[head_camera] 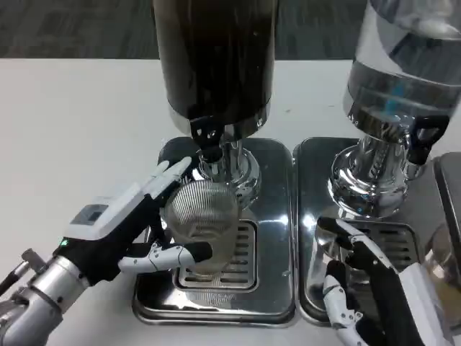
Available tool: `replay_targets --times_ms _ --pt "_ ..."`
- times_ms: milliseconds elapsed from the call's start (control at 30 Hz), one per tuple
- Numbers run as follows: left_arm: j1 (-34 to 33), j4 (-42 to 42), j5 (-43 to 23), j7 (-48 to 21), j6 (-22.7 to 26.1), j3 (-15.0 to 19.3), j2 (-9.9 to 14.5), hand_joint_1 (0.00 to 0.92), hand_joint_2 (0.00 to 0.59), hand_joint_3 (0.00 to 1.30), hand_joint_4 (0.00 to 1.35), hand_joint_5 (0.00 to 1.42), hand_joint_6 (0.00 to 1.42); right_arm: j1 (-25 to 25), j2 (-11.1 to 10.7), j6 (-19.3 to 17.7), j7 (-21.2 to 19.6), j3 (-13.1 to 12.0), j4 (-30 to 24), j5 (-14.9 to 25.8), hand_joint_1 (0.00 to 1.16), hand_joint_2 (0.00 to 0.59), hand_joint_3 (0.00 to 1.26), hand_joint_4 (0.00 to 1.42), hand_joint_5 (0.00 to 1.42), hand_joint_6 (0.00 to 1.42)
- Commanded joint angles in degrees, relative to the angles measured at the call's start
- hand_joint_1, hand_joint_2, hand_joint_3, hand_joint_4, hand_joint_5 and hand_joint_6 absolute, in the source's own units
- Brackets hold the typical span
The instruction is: Grasp the cup under the faucet to collect the drink, then remove the cup.
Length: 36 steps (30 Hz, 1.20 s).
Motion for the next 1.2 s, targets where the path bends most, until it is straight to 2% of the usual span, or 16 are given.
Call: replay_targets --times_ms 33,333,733,933,1100,1200 --pt "1.6 -3.7 -0.2 -1.5 1.7 1.0 2.2 0.000 0.066 0.00 0.00 0.00 0.02 0.1 0.2 -0.1 -0.2 0.0 -0.4 0.2 0.41 0.586 0.24 0.18 0.21 0.28" --pt "7.1 -13.2 -4.2 -5.8 3.5 5.2 5.5 0.000 0.074 0.04 0.00 0.05 0.09 -1.6 0.6 -0.1 -0.2 0.1 0.7 0.7 0.41 0.586 0.24 0.18 0.21 0.28" --pt "12.8 -20.7 -7.2 -9.2 4.7 10.4 6.2 0.000 0.074 0.06 0.03 0.10 0.14 -2.5 0.7 0.0 -0.3 0.0 1.2 1.1 0.41 0.586 0.24 0.18 0.21 0.29" --pt "15.9 -25.2 -10.4 -10.5 4.1 14.1 7.1 0.000 0.074 0.07 0.03 0.11 0.14 -2.7 0.7 -0.2 -0.4 0.2 1.6 1.1 0.41 0.586 0.24 0.18 0.21 0.29" --pt "17.3 -28.1 -16.8 -13.0 1.5 17.4 7.3 0.000 0.096 0.12 0.09 0.15 0.16 -3.1 0.7 -0.4 -0.4 0.1 1.9 1.2 0.41 0.586 0.25 0.19 0.21 0.29" --pt "16.4 -28.3 -25.5 -18.1 -0.9 17.9 7.3 0.000 0.116 0.17 0.15 0.22 0.20 -3.4 0.6 -0.4 -0.3 0.1 2.1 1.2 0.41 0.586 0.25 0.19 0.21 0.29"
